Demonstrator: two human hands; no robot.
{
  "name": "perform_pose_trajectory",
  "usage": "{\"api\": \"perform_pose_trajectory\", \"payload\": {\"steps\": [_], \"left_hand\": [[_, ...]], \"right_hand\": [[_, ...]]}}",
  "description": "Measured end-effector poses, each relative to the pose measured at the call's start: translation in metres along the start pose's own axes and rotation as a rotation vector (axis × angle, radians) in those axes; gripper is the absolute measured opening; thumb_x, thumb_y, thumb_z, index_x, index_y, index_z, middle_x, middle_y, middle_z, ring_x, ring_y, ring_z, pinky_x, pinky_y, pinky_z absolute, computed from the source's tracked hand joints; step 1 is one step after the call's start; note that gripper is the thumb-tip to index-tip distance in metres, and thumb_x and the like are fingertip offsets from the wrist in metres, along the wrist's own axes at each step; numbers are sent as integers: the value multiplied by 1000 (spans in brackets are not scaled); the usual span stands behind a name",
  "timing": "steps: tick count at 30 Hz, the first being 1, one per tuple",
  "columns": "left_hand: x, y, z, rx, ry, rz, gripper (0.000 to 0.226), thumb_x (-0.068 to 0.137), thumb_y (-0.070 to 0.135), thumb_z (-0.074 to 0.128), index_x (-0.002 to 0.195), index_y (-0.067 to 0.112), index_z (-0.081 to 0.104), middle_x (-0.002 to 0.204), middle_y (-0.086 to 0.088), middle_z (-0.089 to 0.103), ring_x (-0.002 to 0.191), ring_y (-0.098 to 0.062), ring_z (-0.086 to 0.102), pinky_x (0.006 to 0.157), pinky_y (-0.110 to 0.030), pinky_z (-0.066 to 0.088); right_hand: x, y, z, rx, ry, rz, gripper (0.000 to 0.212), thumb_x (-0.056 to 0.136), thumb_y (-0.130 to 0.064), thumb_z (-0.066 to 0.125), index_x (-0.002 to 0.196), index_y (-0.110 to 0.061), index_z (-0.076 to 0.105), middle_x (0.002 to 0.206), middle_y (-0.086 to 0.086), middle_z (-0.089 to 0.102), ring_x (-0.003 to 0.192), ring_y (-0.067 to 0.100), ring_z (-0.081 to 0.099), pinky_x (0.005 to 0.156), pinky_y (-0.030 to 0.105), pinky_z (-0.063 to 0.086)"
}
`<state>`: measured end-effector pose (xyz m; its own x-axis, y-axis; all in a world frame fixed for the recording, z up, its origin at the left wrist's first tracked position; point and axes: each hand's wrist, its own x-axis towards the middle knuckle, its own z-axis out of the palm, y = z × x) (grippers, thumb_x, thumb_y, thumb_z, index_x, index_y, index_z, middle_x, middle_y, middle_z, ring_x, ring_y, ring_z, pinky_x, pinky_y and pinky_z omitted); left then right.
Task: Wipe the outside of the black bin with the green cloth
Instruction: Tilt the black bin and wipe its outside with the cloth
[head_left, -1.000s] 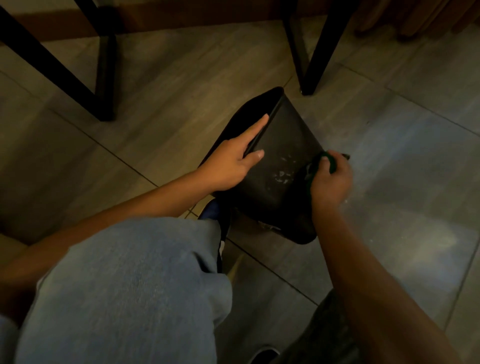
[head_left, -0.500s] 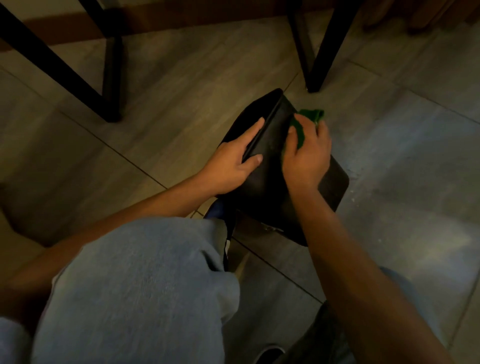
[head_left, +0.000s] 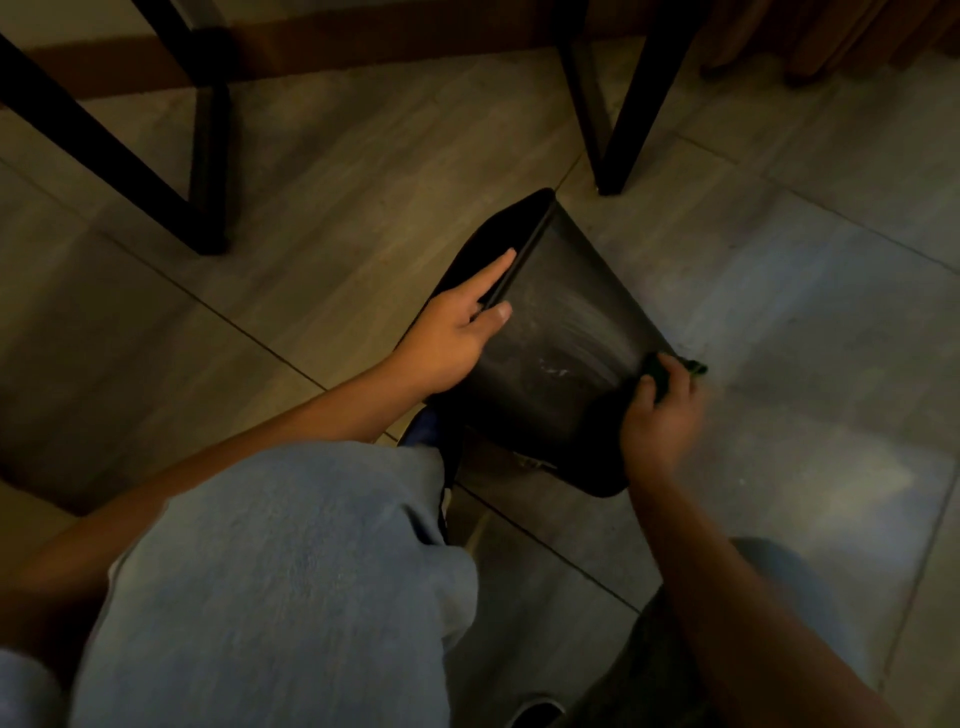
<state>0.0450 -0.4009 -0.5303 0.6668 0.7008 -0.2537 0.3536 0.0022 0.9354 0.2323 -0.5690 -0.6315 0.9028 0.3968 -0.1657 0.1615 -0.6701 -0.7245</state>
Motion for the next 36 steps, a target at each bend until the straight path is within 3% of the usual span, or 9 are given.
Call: {"api": "perform_pose_trajectory", "payload": {"steps": [4,7,11,16,22,25,29,33,36], "left_hand": [[5,3,-1,106,5,62,56,102,47,45,155,31,33,156,2,46,144,-8,41,121,-38,34],[7,7,1,139,-1,90,54,105,40,46,156,30,32,153,6,44,142,-5,39,119,-27,29],[6,3,4,87,-21,83,58,98,41,55,148,54,29,145,-1,57,128,-19,58,114,-41,41],[-4,-4,3,-22,41,13,59,103,7,51,155,27,31,95,2,74,86,-6,71,87,-30,58],[2,0,3,-58,17,5,56,99,29,55,149,46,38,108,-33,68,99,-32,68,96,-59,54],[4,-1,1,-31,18,19,57,104,15,50,153,37,33,107,-15,74,102,-27,72,98,-45,56],[7,1,5,85,6,61,57,102,26,52,152,46,32,71,-19,60,63,-29,56,71,-41,54],[12,-7,0,46,72,89,51,103,30,51,151,41,37,95,-27,70,78,-23,63,81,-36,54],[11,-13,0,19,95,88,52,103,24,50,151,38,37,79,-18,63,71,-20,52,72,-33,47]], "right_hand": [[-58,-41,9,100,-75,-123,43,101,-28,51,143,-26,59,157,13,45,147,29,40,122,44,30],[-67,-87,16,161,-108,-362,44,102,-29,51,146,-25,57,159,11,45,153,29,34,123,56,31],[-36,-128,24,118,-105,-584,55,103,-26,53,157,-20,41,157,16,47,149,34,41,119,55,37],[18,-85,26,16,-48,-300,47,105,-38,49,150,-25,50,150,11,53,136,29,53,113,44,43],[26,12,-6,37,22,207,45,106,-23,49,151,-16,51,147,19,56,133,39,55,112,43,42],[11,-1,0,61,44,130,44,103,-20,51,147,-19,56,146,15,58,132,35,57,113,41,42],[6,-69,7,206,-15,-71,48,103,-28,54,151,-25,50,155,2,53,142,21,49,121,39,37],[-5,-126,14,521,-128,-190,42,105,-38,50,140,-22,64,139,-3,66,130,11,60,114,36,47],[-9,-108,20,407,-116,-243,51,99,-51,54,143,-27,59,151,1,57,144,20,48,117,50,43]]}}
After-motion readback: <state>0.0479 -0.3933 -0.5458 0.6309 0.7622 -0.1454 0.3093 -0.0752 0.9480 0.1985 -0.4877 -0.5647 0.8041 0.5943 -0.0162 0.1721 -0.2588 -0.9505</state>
